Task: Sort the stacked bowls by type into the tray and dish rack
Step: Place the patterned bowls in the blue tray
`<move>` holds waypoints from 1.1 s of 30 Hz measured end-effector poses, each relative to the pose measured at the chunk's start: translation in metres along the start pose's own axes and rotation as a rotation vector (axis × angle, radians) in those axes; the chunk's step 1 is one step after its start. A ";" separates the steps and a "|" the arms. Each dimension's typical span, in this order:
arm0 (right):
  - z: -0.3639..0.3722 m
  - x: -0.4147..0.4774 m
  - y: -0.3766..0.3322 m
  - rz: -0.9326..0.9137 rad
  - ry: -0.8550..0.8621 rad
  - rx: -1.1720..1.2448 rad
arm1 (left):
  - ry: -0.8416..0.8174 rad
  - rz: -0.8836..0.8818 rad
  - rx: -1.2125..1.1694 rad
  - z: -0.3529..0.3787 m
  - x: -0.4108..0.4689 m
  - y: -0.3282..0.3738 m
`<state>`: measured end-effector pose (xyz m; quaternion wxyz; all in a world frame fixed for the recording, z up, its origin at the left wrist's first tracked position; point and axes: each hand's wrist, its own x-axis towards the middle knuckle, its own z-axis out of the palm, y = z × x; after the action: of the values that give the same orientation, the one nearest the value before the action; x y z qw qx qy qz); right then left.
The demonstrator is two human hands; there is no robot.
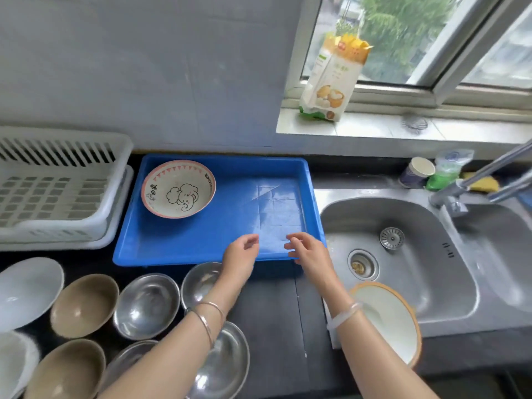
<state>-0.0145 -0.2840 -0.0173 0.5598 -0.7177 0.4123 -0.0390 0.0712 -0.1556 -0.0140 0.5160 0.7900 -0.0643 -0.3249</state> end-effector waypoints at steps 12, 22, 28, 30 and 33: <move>-0.141 -0.089 0.118 0.161 0.480 -0.558 | -0.524 0.104 0.418 0.147 -0.069 -0.015; -0.154 -0.106 0.150 0.249 0.488 -0.379 | -0.497 -0.221 0.117 0.163 -0.070 -0.028; -0.147 -0.094 0.125 0.114 0.425 -0.380 | -0.392 -0.211 0.025 0.135 -0.060 -0.014; -0.142 -0.085 0.110 0.090 0.382 -0.375 | -0.354 -0.190 -0.001 0.117 -0.053 -0.007; -0.131 -0.071 0.084 0.050 0.330 -0.353 | -0.288 -0.156 -0.054 0.087 -0.045 0.002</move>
<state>-0.1747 -0.3422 -0.0100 0.3515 -0.7780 0.5161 -0.0694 -0.0137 -0.2042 -0.0149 0.4955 0.7238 -0.0673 -0.4754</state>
